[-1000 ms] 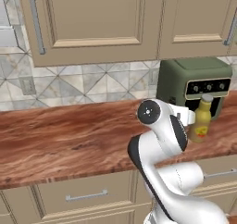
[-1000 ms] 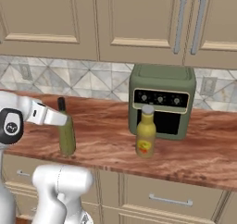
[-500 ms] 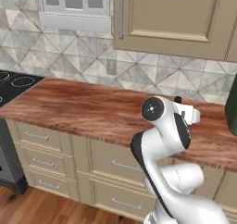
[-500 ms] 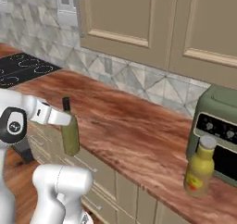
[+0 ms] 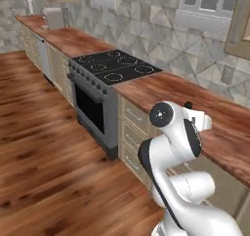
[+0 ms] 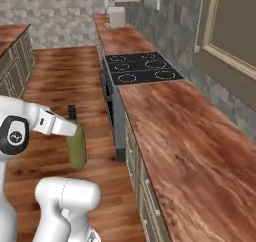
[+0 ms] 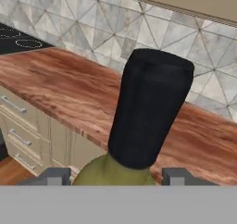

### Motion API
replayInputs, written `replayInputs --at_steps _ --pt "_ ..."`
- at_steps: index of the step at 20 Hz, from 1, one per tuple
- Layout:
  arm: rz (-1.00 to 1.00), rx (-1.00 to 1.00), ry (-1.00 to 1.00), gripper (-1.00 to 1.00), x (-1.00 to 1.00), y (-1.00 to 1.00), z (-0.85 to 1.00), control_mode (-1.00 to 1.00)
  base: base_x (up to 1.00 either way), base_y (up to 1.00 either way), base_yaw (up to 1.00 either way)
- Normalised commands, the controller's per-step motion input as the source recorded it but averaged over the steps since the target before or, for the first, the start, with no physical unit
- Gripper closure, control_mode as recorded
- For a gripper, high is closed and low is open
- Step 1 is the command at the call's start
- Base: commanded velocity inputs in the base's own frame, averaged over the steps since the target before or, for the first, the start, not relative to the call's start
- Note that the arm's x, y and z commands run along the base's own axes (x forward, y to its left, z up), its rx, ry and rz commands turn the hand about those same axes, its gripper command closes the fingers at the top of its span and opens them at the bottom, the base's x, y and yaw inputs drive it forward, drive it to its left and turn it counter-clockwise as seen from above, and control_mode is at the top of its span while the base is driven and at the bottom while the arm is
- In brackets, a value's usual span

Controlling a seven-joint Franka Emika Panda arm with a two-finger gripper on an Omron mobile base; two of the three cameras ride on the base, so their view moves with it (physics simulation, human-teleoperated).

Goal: There is a wine glass and glass cup on the dining counter. Place the wine bottle next to the wine glass and the juice bottle next to the glass cup.

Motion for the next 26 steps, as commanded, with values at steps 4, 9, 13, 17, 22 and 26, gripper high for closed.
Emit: replayInputs --at_steps 4,9,13,17,22,26 --pt "0.00 0.00 0.00 1.00 0.00 0.00 0.00 1.00 0.00 0.00 1.00" --pt "0.00 0.00 0.00 1.00 0.00 0.00 0.00 1.00 0.19 0.00 0.94" --pt "0.00 0.00 0.00 1.00 0.00 0.00 0.00 1.00 0.43 0.00 0.67" --pt "0.00 0.00 0.00 1.00 0.00 0.00 0.00 1.00 0.54 0.00 0.43" --pt "0.00 0.00 0.00 1.00 0.00 0.00 0.00 1.00 0.52 0.24 0.23" --pt "0.00 0.00 0.00 1.00 0.00 0.00 0.00 1.00 0.65 0.62 0.02"
